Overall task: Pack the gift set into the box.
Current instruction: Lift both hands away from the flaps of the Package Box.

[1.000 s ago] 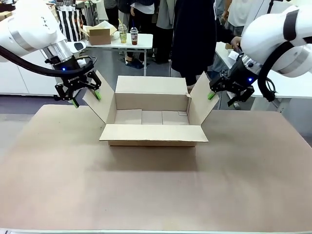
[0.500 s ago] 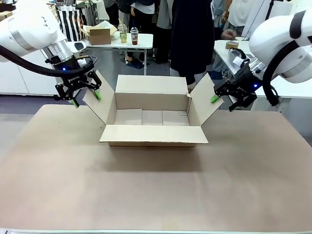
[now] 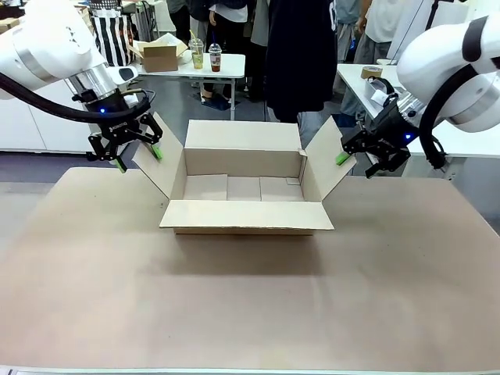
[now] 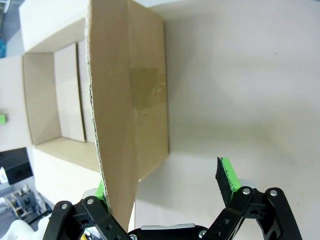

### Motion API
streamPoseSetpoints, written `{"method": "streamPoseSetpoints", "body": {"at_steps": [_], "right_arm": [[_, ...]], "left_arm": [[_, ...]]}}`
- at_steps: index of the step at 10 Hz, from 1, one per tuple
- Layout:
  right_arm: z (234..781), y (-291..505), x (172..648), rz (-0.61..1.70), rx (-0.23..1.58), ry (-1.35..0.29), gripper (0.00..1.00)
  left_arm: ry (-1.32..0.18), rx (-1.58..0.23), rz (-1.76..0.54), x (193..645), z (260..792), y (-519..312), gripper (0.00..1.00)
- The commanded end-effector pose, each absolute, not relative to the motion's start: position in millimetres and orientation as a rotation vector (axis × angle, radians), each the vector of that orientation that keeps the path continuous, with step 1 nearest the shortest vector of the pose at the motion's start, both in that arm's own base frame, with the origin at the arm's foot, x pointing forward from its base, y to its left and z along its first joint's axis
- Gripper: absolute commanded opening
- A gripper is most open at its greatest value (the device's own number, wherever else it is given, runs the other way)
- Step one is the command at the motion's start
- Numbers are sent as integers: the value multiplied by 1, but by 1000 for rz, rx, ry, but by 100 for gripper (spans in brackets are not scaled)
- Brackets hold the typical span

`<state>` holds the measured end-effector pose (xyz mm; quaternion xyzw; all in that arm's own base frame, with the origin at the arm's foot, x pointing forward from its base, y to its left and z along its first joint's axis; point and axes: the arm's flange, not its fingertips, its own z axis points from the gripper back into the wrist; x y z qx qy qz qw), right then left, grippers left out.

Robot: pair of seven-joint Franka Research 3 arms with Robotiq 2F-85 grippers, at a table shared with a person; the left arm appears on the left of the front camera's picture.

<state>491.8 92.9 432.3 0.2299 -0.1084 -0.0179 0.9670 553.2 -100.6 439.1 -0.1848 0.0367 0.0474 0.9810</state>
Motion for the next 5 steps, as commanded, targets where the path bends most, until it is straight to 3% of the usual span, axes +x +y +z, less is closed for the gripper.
{"method": "streamPoseSetpoints", "body": {"at_steps": [1,5], "right_arm": [[436,93,493,-46,447,-227,100],[436,93,493,-46,447,-227,100]], "left_arm": [[69,-362,91,552,441,-99,100],[69,-362,91,552,441,-99,100]]}}
